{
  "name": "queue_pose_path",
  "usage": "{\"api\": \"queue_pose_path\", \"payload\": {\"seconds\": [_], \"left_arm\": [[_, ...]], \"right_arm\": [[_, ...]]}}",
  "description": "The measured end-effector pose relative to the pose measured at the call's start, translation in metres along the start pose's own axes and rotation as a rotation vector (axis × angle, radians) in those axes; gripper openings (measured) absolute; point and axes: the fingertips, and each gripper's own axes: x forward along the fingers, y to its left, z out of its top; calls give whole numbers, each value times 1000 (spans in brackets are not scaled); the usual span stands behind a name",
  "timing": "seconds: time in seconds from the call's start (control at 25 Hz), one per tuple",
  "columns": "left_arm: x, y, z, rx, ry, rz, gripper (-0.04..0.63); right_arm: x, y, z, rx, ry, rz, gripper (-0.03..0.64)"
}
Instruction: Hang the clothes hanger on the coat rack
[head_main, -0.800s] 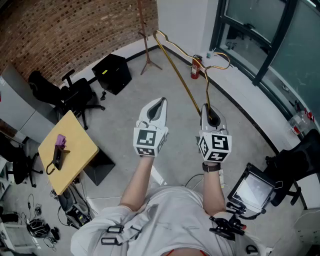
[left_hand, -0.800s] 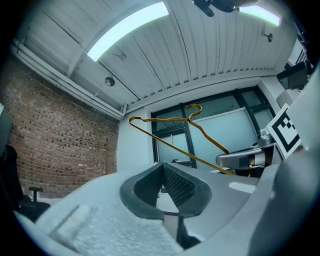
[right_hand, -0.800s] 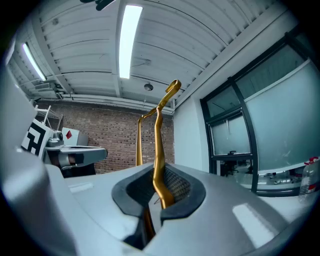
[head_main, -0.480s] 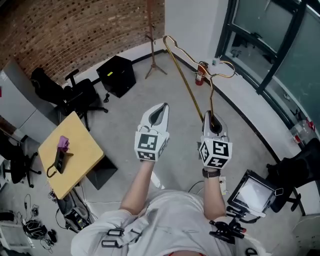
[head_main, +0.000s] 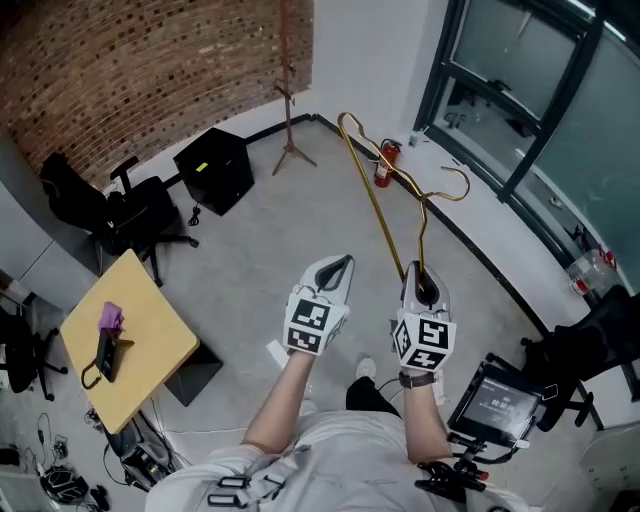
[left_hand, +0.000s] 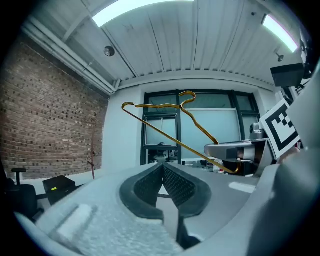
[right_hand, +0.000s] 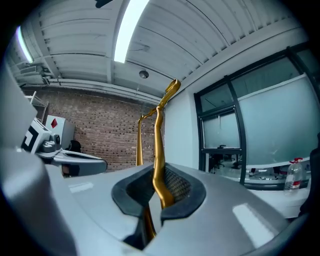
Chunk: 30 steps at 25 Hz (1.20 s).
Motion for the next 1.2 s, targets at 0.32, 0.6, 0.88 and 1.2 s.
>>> {"api": "queue_pose_path", "payload": {"seconds": [0.32,0.6,0.88,1.2], "left_arm": [[108,45,-3,-124,-43,73,0],[227,46,54,-24,-150,73,0],[326,-3,20,-6,-60,-50,0],[428,21,-7,-81,-17,-78,0]], "right_arm": [[96,-59,-34,50,79,56,25],[171,-147,2,31,-16,41,25],[204,-227,-50,124,95,-40,26],[279,-277,-85,111,162,-61,26]]}}
